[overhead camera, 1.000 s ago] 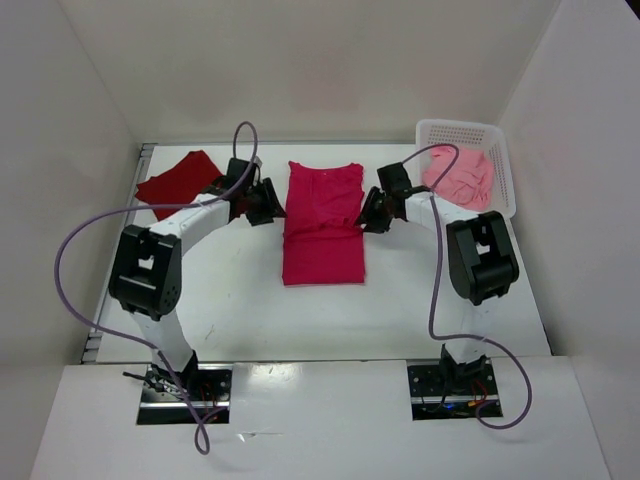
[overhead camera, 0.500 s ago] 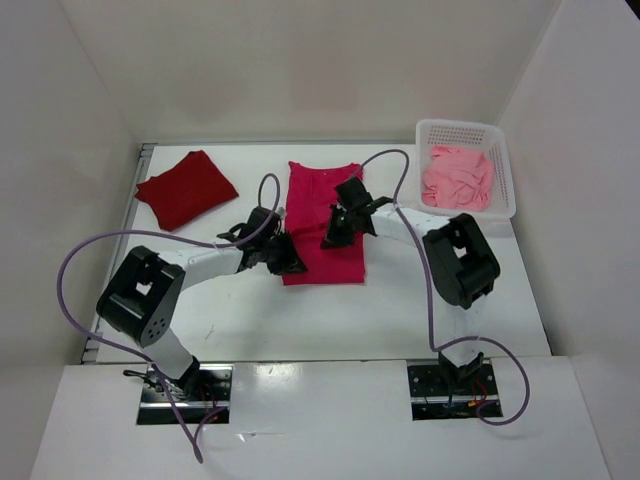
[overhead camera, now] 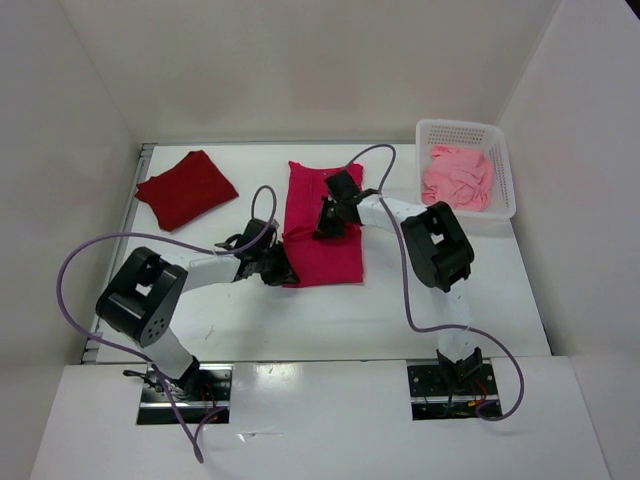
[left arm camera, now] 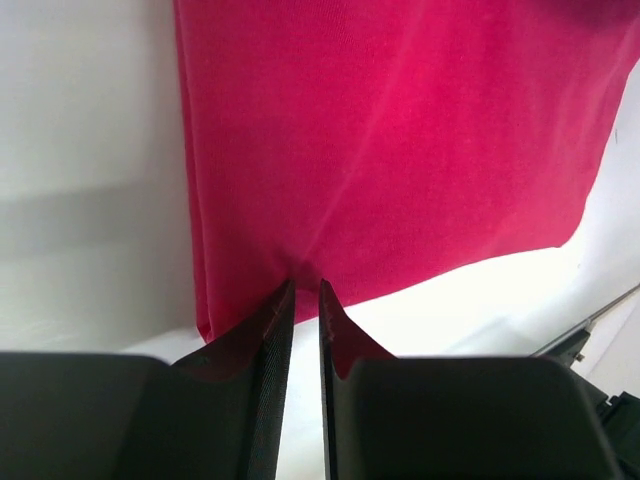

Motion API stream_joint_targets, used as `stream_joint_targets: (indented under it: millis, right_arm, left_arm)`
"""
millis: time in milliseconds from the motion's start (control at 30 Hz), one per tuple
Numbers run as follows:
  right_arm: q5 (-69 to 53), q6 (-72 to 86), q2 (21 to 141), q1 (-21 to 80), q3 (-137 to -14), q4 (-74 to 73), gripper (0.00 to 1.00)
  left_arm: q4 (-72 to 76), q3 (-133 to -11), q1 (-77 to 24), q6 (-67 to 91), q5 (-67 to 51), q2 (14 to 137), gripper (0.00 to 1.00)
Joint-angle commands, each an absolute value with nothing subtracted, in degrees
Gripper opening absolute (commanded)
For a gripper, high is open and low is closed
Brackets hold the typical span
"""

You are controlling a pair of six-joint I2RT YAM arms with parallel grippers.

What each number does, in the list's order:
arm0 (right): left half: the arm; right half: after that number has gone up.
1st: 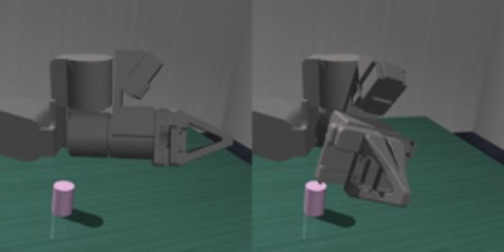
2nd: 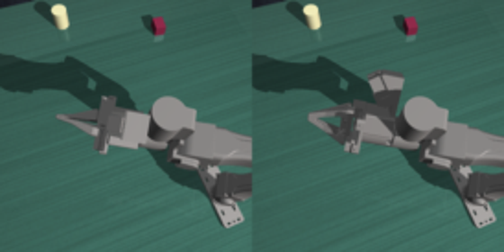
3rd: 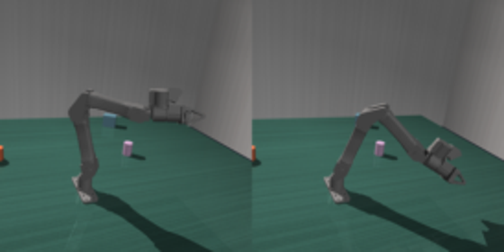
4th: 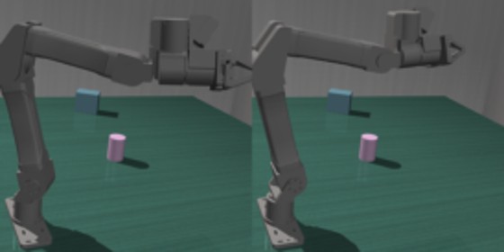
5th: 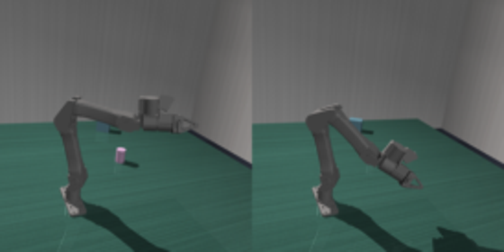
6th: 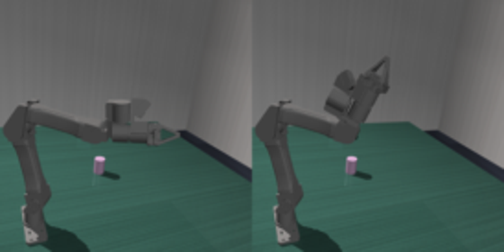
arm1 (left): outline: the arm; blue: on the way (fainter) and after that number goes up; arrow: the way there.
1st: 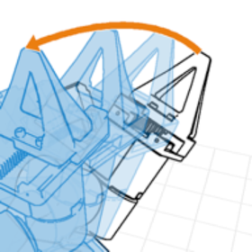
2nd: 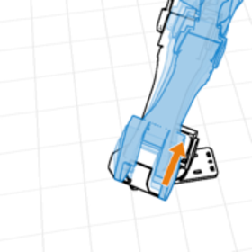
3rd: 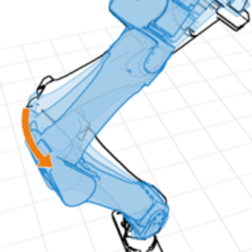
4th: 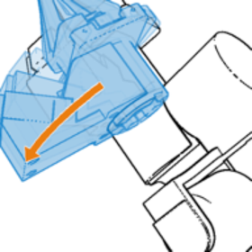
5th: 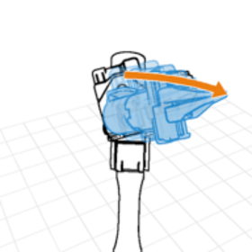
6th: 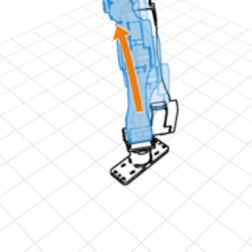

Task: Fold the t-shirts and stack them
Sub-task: Fold the folded rectangular tshirt in 1/3 of the way, then grab one side of the 2/3 rectangular tshirt with both arms

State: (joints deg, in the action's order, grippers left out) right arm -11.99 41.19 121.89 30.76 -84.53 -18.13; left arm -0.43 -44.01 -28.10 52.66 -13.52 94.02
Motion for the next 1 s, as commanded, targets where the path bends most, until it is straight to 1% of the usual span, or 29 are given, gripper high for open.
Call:
stream_joint_targets:
  millis: [0, 133, 200, 267, 333, 367, 467, 500, 567, 600, 633, 667, 700, 767, 800, 833, 933, 967]
  right_arm:
    - [-9.49, 42.62, 124.62, 29.45, -90.68, -14.51, 0.00]
    - [-7.39, 43.15, 127.35, 26.99, -97.72, -15.81, 0.00]
    - [-7.38, 42.55, 128.67, 26.37, -102.19, -17.31, 0.00]
    - [-7.38, 42.02, 129.29, 26.37, -103.97, -18.89, 0.00]
    - [-7.38, 42.01, 126.93, 26.37, -103.28, -18.90, 0.00]
    - [-7.38, 41.49, 125.43, 26.37, -102.05, -18.90, 0.00]
    - [-7.91, 41.48, 116.92, 26.37, -93.28, -17.49, 0.00]
    - [-7.91, 42.01, 114.72, 26.37, -87.77, -16.88, 0.00]
    - [-8.96, 44.19, 107.60, 26.37, -81.42, -16.00, 0.00]
    - [-8.96, 45.25, 105.06, 26.37, -74.25, -13.82, 0.00]
    - [-8.96, 46.31, 99.98, 26.37, -70.79, -12.93, 0.00]
    - [-8.96, 47.97, 97.58, 26.37, -67.53, -12.92, 0.00]
    - [-8.96, 48.60, 95.30, 26.37, -61.76, -12.92, 0.00]
    - [-6.78, 49.13, 89.25, 26.37, -56.89, -12.92, 0.02]
    - [-6.77, 49.83, 87.90, 26.37, -52.51, -12.40, 0.04]
    - [-7.55, 49.83, 87.19, 26.37, -50.90, -11.26, 0.05]
    - [-11.07, 49.83, 87.89, 26.37, -47.73, -10.72, 0.05]
    - [-11.07, 50.44, 87.89, 26.89, -46.42, -10.72, 0.08]
  left_arm:
    - [-2.29, -41.31, -28.12, 50.63, -10.11, 92.20, 0.23]
    - [-3.69, -40.08, -28.12, 50.63, -8.88, 89.74, 0.23]
    - [-5.26, -40.08, -28.12, 50.63, -8.26, 87.46, 0.25]
    - [-6.32, -40.69, -28.12, 50.63, -7.65, 85.18, 0.28]
    - [-7.12, -42.18, -28.12, 50.63, -7.65, 83.94, 0.34]
    - [-7.82, -43.06, -28.12, 50.63, -7.65, 82.89, 0.34]
    - [-9.14, -43.77, -28.12, 50.10, -7.65, 80.86, 0.35]
    - [-9.14, -43.77, -28.12, 50.10, -7.65, 80.34, 0.36]
    - [-9.67, -43.07, -27.42, 50.10, -8.26, 78.76, 0.42]
    - [-9.67, -41.24, -26.46, 50.10, -8.96, 78.75, 0.48]
    - [-9.06, -40.18, -24.98, 50.62, -8.96, 78.05, 0.50]
    - [-8.44, -39.30, -24.44, 50.62, -9.75, 78.05, 0.50]
    - [-8.44, -38.59, -24.43, 50.63, -9.76, 78.05, 0.50]
    - [-7.13, -37.80, -23.82, 51.23, -10.46, 78.05, 0.52]
    - [-6.60, -37.79, -23.30, 51.24, -11.07, 78.05, 0.53]
    - [-5.98, -37.79, -23.29, 51.24, -11.60, 79.35, 0.53]
    - [-4.66, -37.79, -22.76, 51.24, -13.26, 82.69, 0.53]
    - [-4.66, -37.79, -22.76, 50.72, -13.79, 83.40, 0.53]
